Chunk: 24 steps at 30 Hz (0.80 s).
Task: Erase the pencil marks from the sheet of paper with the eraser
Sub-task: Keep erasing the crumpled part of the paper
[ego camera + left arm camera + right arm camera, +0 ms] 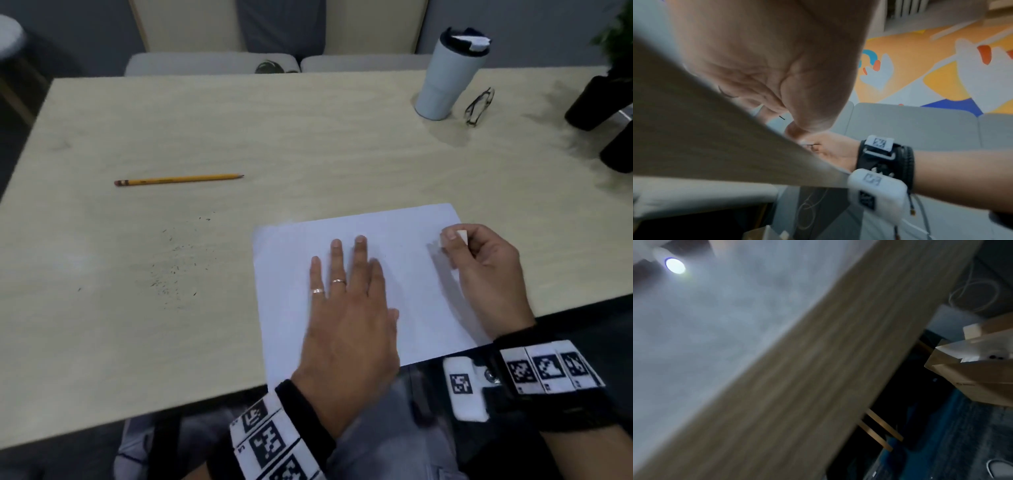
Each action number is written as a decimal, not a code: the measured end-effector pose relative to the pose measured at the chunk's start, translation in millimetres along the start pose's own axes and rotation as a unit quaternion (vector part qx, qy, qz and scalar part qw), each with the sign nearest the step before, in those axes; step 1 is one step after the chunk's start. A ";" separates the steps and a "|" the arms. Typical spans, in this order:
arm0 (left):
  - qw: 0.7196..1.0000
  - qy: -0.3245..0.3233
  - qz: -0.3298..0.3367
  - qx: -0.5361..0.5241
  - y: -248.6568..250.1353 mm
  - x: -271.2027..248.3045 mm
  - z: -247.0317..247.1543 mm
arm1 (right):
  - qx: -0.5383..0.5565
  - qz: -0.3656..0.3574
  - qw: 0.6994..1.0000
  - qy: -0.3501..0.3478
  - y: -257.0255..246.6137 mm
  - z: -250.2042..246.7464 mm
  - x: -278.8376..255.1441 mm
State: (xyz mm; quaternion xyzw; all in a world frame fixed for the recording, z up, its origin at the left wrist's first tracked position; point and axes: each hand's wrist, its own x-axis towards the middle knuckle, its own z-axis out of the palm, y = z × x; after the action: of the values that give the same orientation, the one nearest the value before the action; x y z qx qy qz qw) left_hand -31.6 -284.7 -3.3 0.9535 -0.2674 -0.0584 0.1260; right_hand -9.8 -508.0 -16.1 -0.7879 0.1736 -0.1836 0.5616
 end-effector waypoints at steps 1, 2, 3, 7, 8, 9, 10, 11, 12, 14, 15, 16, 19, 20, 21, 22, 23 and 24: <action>0.999 -0.003 0.044 -0.022 16.7 2.8 3.2 | 0.010 0.001 1.000 0.001 1.8 -0.4 -0.3; 0.995 -0.016 0.088 -0.042 31.7 6.4 6.4 | 0.031 0.008 0.999 0.004 1.7 -0.1 -1.4; 0.990 -0.036 0.124 -0.048 43.8 11.0 9.2 | 0.051 0.020 0.998 0.009 0.4 0.0 -2.5; 0.980 -0.114 0.162 0.031 59.4 25.5 15.3 | 0.045 0.015 0.999 0.008 -3.0 -4.0 -5.4; 0.980 -0.125 0.151 0.029 56.4 27.2 14.4 | 0.043 0.008 0.999 0.003 -3.3 -5.2 -5.1; 0.982 -0.133 0.131 0.021 50.1 27.9 11.7 | 0.034 -0.002 0.999 0.000 -1.1 -5.6 -3.7; 0.985 -0.141 0.099 0.014 40.2 28.1 8.4 | 0.023 -0.011 1.000 -0.006 -0.2 -5.5 -2.6; 0.987 -0.148 0.056 0.012 27.5 28.7 3.3 | 0.009 -0.017 1.000 -0.009 1.6 -5.1 -1.6; 0.987 -0.159 0.006 0.021 13.8 29.6 -3.2 | 0.000 -0.020 1.000 -0.012 2.7 -4.4 -1.0; 0.976 -0.187 -0.091 0.058 -4.5 34.3 -18.9 | -0.003 -0.022 1.000 -0.014 3.5 -3.8 0.2; 0.970 -0.198 -0.119 0.076 -5.7 38.0 -24.2 | -0.003 -0.022 1.000 -0.015 4.3 -3.3 1.0; 0.967 -0.205 -0.120 0.090 -1.2 42.0 -26.2 | -0.003 -0.022 1.000 -0.015 4.3 -2.5 1.6; 0.966 -0.237 0.025 0.098 31.2 51.6 -19.7 | -0.004 -0.031 0.999 -0.007 4.5 -1.7 2.9; 0.960 -0.257 0.074 0.085 40.6 53.7 -14.7 | 0.005 -0.031 1.000 -0.003 4.7 -1.6 2.3; 0.954 -0.272 0.102 0.074 45.2 56.8 -10.3 | 0.016 -0.028 0.999 0.000 4.2 -1.4 1.1; 0.951 -0.279 0.111 0.069 44.9 61.0 -8.1 | 0.026 -0.025 0.999 0.002 3.9 -1.1 0.2; 0.953 -0.279 0.102 0.069 40.1 66.4 -9.2 | 0.024 -0.026 0.999 0.003 3.9 -1.0 0.3; 0.956 -0.276 0.075 0.072 31.7 70.9 -12.0 | 0.014 -0.030 0.999 0.003 4.1 -0.9 1.0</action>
State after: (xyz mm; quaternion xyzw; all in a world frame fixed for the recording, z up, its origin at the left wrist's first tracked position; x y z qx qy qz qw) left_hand 15.1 -345.6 13.7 0.8841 -0.3660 -0.2899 -0.0176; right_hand -9.7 -510.4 -19.6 -0.7845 0.1489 -0.2051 0.5659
